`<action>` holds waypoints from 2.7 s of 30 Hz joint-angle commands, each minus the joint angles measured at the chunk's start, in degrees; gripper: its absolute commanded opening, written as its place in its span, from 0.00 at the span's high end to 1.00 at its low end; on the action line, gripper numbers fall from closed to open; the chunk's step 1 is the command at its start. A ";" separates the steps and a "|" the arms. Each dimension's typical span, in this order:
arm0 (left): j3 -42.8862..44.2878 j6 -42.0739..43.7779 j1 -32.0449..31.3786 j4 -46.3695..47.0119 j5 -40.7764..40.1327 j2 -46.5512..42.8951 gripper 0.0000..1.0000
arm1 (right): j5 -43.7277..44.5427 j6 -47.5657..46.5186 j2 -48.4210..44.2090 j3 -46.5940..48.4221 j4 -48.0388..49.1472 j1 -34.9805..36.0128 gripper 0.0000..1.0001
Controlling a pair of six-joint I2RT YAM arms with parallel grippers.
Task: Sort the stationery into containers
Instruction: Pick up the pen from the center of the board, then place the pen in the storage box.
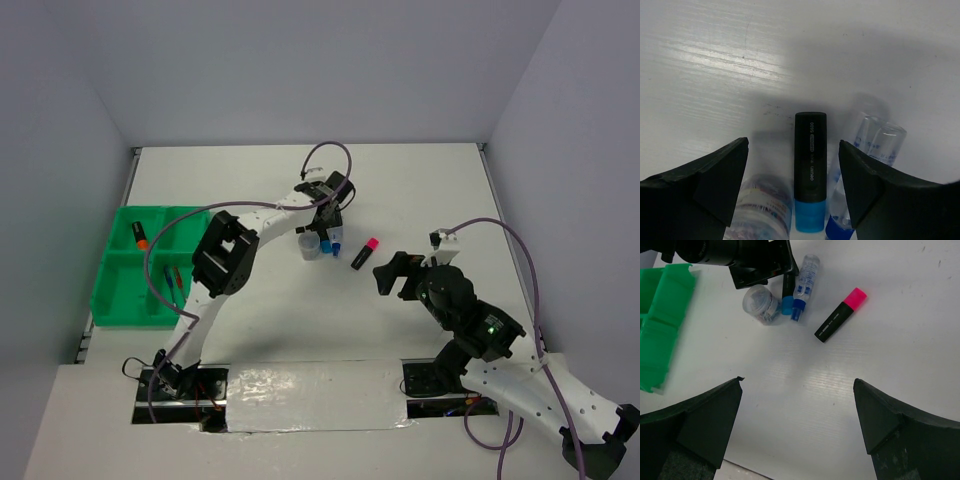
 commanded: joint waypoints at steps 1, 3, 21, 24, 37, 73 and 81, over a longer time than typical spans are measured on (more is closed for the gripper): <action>2.04 -1.45 -0.02 -1.09 -0.16 1.82 0.16 | -0.11 -1.06 -0.92 -0.30 2.06 -0.33 0.00; 1.78 -1.46 -0.02 -1.35 0.01 2.27 0.20 | -0.11 -1.24 -1.09 -0.30 2.06 -0.33 0.00; -6.73 3.89 5.15 9.88 6.95 -5.01 1.00 | -4.32 -3.26 -1.45 -1.88 6.19 -0.33 0.00; -6.05 6.88 8.14 13.58 6.78 -10.29 1.00 | -4.77 -2.82 -0.31 -2.94 7.69 -0.33 0.00; -13.67 37.02 30.61 19.98 -13.33 -31.46 1.00 | -7.93 -3.35 2.42 -4.61 13.22 -0.41 0.00; -49.02 37.57 58.16 47.60 0.80 -38.87 0.46 | -13.65 -5.46 6.29 -6.63 17.62 -1.03 0.00; -49.73 33.97 56.94 46.81 -0.86 -40.97 0.07 | -12.86 -3.53 10.41 -5.23 16.83 -1.03 0.00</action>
